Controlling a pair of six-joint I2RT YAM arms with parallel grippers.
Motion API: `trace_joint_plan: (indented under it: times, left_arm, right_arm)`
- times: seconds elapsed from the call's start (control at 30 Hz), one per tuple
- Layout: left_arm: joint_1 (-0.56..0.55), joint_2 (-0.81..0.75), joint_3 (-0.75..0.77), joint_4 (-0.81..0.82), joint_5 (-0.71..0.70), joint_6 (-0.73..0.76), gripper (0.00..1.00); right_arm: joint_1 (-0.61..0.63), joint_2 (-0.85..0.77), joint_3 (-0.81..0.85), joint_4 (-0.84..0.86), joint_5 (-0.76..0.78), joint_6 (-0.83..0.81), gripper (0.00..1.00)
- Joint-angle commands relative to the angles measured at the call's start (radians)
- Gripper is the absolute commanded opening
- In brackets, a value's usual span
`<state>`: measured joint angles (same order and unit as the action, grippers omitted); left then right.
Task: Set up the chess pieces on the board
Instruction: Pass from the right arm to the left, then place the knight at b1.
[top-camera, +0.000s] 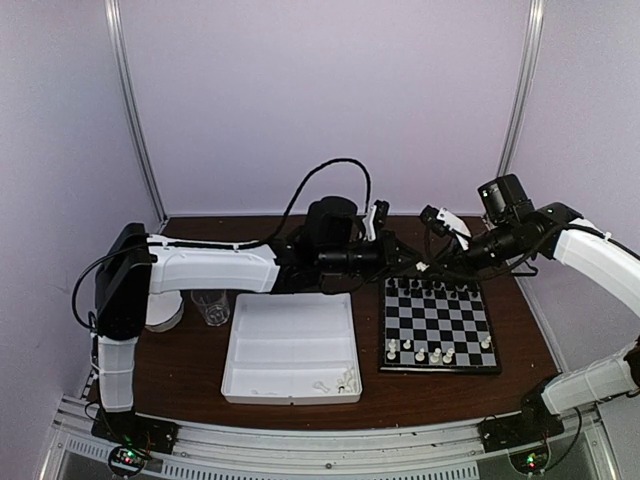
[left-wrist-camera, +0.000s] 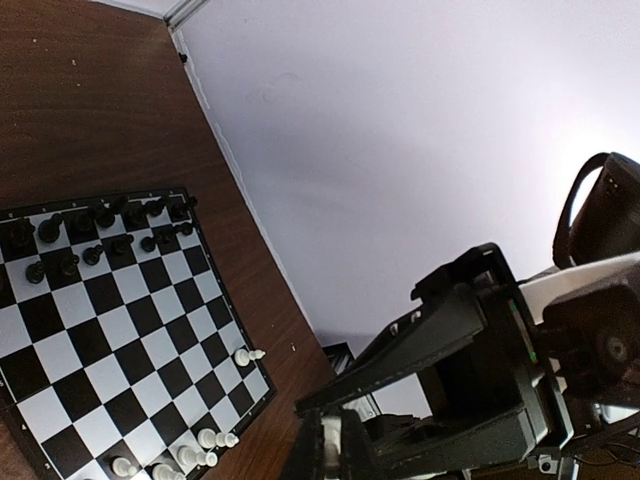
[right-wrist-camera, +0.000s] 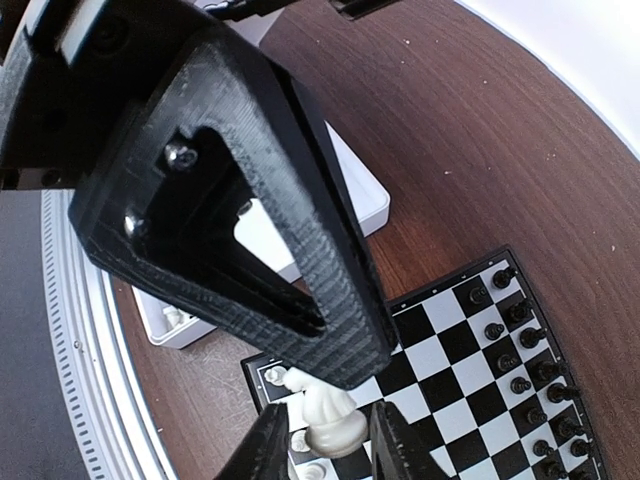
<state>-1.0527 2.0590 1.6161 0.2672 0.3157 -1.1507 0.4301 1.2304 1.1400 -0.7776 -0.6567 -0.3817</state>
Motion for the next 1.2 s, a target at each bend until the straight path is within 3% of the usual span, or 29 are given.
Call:
trace_joint_plan:
  times: [0.0,0.17,0.3,0.43,0.67,1.17]
  left_arm:
    - [0.005,0.016,0.054,-0.043,-0.004,0.097,0.0]
    - [0.002,0.03,0.117,-0.239,-0.029,0.305,0.0]
    - [-0.015,0.044,0.127,-0.348,-0.055,0.47,0.0]
    - [-0.069,0.067,0.15,-0.427,-0.146,0.667,0.0]
    - [-0.133,0.15,0.22,-0.525,-0.228,0.83,0.0]
    - [-0.212,0.297,0.388,-0.703,-0.352,0.897,0.0]
  right_arm:
    - [-0.009,-0.02,0.044,-0.061,-0.025,-0.032,0.38]
    - [-0.234,-0.078,0.064,-0.238,-0.26,-0.157,0.55]
    - [-0.482,-0.077,0.063,-0.361,-0.474,-0.254,0.57]
    - [-0.586,-0.071,-0.012,-0.31,-0.539,-0.238,0.57]
    - [-0.6,-0.117,-0.107,-0.168,-0.464,-0.171,0.59]
    - [-0.6,-0.138,-0.136,-0.147,-0.451,-0.16,0.59]
